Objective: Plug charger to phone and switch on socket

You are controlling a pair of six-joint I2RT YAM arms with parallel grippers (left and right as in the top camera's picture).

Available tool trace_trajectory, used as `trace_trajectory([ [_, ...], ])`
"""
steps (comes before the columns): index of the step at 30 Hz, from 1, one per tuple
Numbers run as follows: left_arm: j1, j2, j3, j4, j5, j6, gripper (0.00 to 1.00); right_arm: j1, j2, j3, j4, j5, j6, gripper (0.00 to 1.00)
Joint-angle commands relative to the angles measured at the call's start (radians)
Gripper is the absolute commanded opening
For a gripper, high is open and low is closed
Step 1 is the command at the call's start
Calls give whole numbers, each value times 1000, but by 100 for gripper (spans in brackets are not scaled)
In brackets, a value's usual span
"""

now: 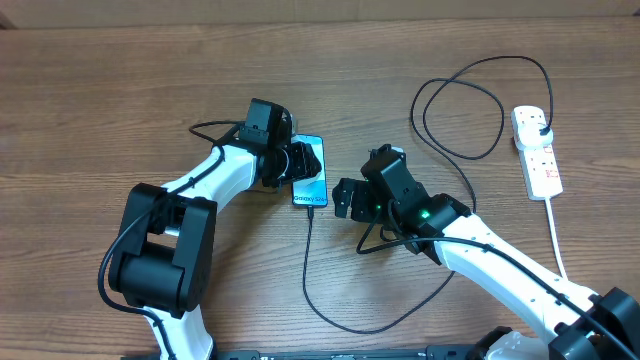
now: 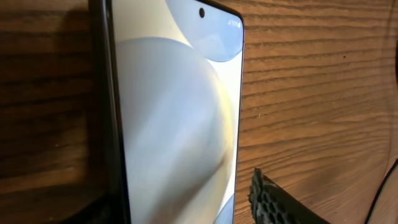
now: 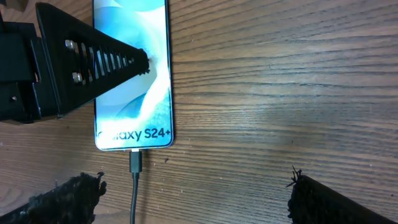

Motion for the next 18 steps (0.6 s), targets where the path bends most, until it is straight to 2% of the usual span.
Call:
trace_trajectory([
  [1, -6, 13, -5, -5, -22, 0, 59, -2, -15, 21, 2, 13, 4, 100],
  [18, -6, 13, -5, -5, -22, 0, 64, -2, -15, 21, 2, 13, 4, 100],
])
